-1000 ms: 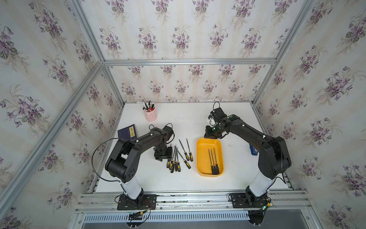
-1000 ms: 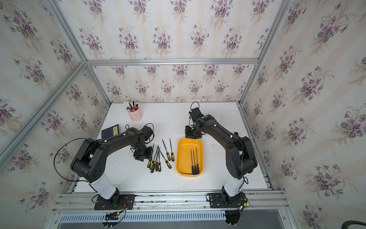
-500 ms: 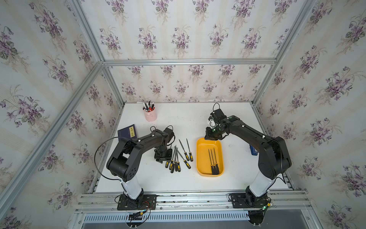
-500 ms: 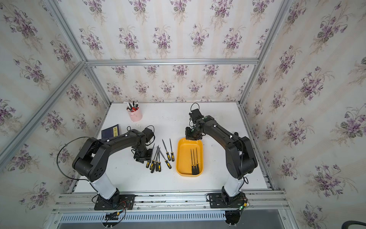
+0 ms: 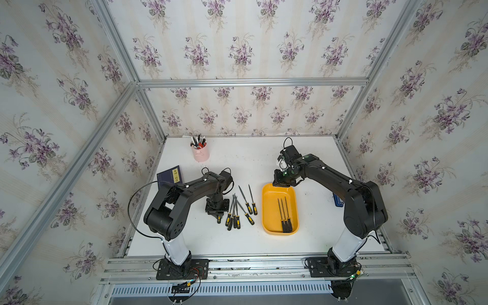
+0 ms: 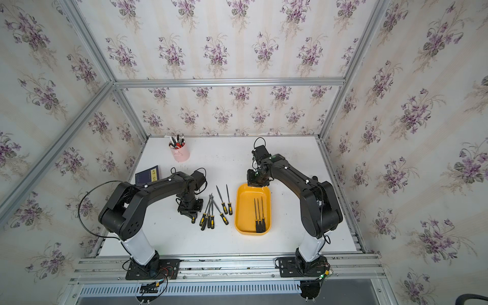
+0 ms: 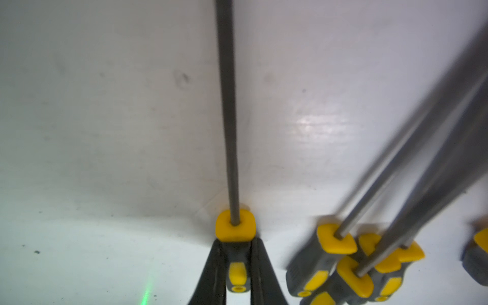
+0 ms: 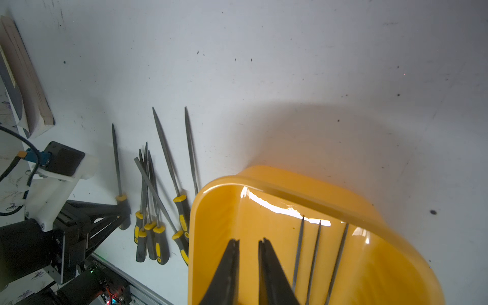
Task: Put the file tool into the storage box
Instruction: Pick up the file tool from the center of the board.
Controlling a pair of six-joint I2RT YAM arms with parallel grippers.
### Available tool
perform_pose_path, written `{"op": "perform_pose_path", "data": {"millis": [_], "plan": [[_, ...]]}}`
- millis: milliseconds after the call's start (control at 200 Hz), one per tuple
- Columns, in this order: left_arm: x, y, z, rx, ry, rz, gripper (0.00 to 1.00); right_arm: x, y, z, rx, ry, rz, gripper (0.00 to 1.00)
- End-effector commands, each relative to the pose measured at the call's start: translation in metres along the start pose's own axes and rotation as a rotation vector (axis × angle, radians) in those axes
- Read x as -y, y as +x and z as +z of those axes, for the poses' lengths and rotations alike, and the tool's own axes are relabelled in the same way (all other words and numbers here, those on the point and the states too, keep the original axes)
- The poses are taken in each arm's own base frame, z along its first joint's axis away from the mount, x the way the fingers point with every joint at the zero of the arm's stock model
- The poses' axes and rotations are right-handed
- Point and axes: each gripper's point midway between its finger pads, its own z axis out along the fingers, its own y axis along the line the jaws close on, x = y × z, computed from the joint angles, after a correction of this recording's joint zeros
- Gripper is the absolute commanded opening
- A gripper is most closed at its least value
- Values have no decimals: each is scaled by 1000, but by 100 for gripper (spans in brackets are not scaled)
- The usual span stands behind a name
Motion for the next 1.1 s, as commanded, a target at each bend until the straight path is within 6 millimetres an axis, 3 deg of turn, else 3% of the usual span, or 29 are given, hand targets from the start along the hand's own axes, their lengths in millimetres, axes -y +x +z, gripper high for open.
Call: {"op": "perform_pose_path", "data": {"millis": [0, 220, 375, 495, 649, 714, 799, 969, 1094], "plan": [[-1, -10, -3, 36, -10, 24, 9, 0, 1, 0, 2, -3, 1, 19], [1, -16, -26, 92, 24, 47, 4, -3, -1, -4, 14, -11, -5, 18], [17, -20, -68, 188, 128, 86, 4, -20, -13, -15, 49, -77, -17, 18], [43, -14, -115, 254, 285, 152, 5, -44, -28, -35, 107, -183, -32, 18], [93, 8, -169, 281, 622, 261, 6, -76, -46, -80, 237, -378, -79, 19], [107, 15, -181, 273, 734, 274, 5, -89, -45, -98, 276, -473, -107, 20], [127, 29, -214, 320, 914, 292, 5, -108, -39, -117, 272, -588, -158, 21], [134, 53, -233, 362, 991, 319, 5, -129, -25, -146, 286, -727, -224, 25], [137, 66, -241, 379, 1025, 347, 4, -145, -16, -157, 279, -828, -230, 30]]}}
